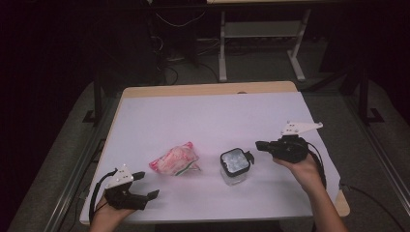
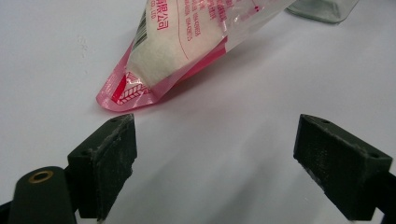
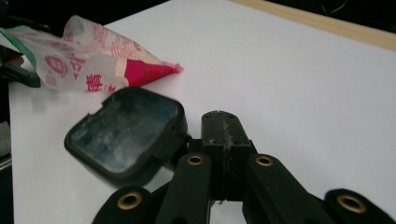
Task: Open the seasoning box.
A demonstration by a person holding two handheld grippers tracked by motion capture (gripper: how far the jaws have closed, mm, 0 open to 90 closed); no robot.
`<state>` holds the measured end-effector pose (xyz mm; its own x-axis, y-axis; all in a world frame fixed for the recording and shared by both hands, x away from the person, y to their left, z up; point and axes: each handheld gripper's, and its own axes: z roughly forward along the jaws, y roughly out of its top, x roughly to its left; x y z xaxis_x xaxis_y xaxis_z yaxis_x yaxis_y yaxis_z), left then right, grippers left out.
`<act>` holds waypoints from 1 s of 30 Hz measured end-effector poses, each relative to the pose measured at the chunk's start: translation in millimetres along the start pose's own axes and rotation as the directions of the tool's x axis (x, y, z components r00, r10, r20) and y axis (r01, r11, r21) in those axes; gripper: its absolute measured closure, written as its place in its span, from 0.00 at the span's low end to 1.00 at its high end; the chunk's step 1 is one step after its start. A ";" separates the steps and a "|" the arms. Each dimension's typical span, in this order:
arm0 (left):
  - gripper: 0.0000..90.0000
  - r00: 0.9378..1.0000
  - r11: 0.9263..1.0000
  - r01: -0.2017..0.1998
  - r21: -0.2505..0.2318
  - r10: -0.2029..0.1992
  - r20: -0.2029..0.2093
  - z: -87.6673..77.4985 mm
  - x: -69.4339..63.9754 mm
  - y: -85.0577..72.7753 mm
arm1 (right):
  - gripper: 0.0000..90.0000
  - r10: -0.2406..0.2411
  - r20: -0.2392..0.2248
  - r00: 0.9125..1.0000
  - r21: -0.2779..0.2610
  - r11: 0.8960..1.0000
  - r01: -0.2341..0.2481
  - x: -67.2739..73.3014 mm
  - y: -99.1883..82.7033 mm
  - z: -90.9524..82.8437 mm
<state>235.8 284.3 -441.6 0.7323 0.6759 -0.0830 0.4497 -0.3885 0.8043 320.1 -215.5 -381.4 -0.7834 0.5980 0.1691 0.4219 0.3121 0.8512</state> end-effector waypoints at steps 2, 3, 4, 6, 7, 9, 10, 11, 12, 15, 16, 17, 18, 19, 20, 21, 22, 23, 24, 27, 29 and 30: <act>0.14 1.000 1.000 0.004 -0.001 -0.004 0.001 -0.2 0.2 -0.3 | 1.00 -0.007 0.001 1.000 -0.003 1.000 0.007 2.1 4.0 0.6; 0.14 1.000 1.000 0.003 0.000 -0.003 0.001 -0.4 0.4 -0.4 | 1.00 -0.011 -0.001 1.000 -0.006 1.000 0.011 2.9 4.7 0.3; 0.14 1.000 1.000 0.003 0.000 -0.003 0.000 -0.4 0.2 -0.4 | 1.00 -0.016 -0.012 1.000 -0.006 1.000 0.016 4.2 5.6 0.2; 0.14 1.000 1.000 -0.004 0.001 0.004 -0.001 -0.5 -0.2 -0.4 | 1.00 -0.022 -0.021 1.000 0.001 1.000 0.022 7.4 5.8 0.4; 0.14 1.000 1.000 -0.006 0.000 0.006 -0.001 -0.4 -0.4 -0.3 | 1.00 -0.035 -0.025 0.999 0.013 0.999 0.035 9.4 5.6 2.4; 0.14 1.000 1.000 -0.004 0.005 0.004 0.001 0.2 -0.6 -0.3 | 1.00 -0.039 -0.028 0.999 0.017 0.999 0.039 10.5 5.3 3.4; 0.14 1.000 1.000 -0.006 0.007 0.006 0.002 0.6 -0.5 -0.4 | 1.00 -0.039 -0.032 0.999 0.018 0.999 0.040 11.8 4.8 4.5; 0.14 1.000 1.000 -0.006 0.008 0.006 0.002 0.7 -0.4 -0.5 | 1.00 -0.038 -0.032 0.999 0.023 0.999 0.038 13.3 4.6 5.5; 0.14 1.000 1.000 -0.006 0.007 0.006 0.002 0.8 -0.3 -0.6 | 1.00 -0.042 -0.037 0.998 0.026 0.999 0.043 13.6 4.4 6.2; 0.14 1.000 1.000 -0.004 -0.002 0.004 0.005 -0.5 -2.0 1.0 | 1.00 -0.047 -0.041 0.998 0.025 0.999 0.048 15.6 5.0 6.6; 0.14 1.000 1.000 -0.009 -0.008 0.009 0.008 -2.3 -5.0 3.6 | 1.00 -0.048 -0.043 0.998 0.022 0.999 0.049 16.5 5.5 6.4; 0.14 1.000 1.000 -0.019 -0.020 0.019 0.024 -5.1 -10.3 8.3 | 1.00 -0.048 -0.041 0.998 0.014 0.999 0.049 17.7 6.5 5.1; 0.14 1.000 1.000 -0.019 -0.020 0.019 0.024 -5.1 -10.3 8.3 | 1.00 -0.048 -0.043 0.998 0.012 0.999 0.049 17.8 7.0 4.6; 0.14 0.998 0.999 -0.015 -0.044 0.017 0.055 -7.4 -18.4 13.1 | 1.00 -0.048 -0.042 0.998 0.014 0.999 0.049 18.2 7.2 4.3; 0.14 0.998 0.999 -0.015 -0.044 0.017 0.055 -7.4 -18.4 13.1 | 1.00 -0.048 -0.042 0.998 0.014 0.999 0.049 18.2 7.2 4.3; 0.14 0.998 0.999 -0.023 -0.049 0.026 0.064 -8.2 -23.2 15.6 | 1.00 -0.048 -0.042 0.998 0.015 0.999 0.049 18.2 7.3 4.4; 0.14 0.997 0.998 -0.026 -0.052 0.030 0.068 -8.0 -27.3 17.5 | 1.00 -0.045 -0.037 0.998 0.018 0.999 0.046 17.6 6.9 5.6; 0.14 0.997 0.998 -0.031 -0.053 0.035 0.073 -7.7 -30.1 18.9 | 1.00 -0.042 -0.036 0.998 0.017 0.999 0.043 17.1 6.7 5.6; 0.14 0.996 0.998 -0.030 -0.058 0.035 0.085 -6.6 -35.0 20.8 | 1.00 -0.042 -0.036 0.998 0.017 0.999 0.043 17.1 6.7 5.6; 0.14 0.993 0.998 -0.042 -0.055 0.047 0.109 -2.1 -50.3 24.5 | 0.99 -0.039 -0.026 0.999 0.009 0.999 0.039 14.4 7.1 4.0; 0.14 0.991 0.997 -0.050 -0.060 0.057 0.120 1.0 -58.1 28.1 | 0.96 -0.046 -0.022 0.999 0.005 0.999 0.046 12.5 6.5 4.1; 0.14 0.991 0.997 -0.050 -0.060 0.057 0.120 1.0 -58.1 28.1 | 0.93 -0.041 -0.018 0.999 0.005 0.999 0.041 11.9 6.1 4.3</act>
<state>206.4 233.5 -414.8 0.8128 0.5727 -0.1071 0.3809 -0.3833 0.8414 315.4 -203.3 -376.3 -0.8082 0.5712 0.1430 0.3916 0.3400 0.8550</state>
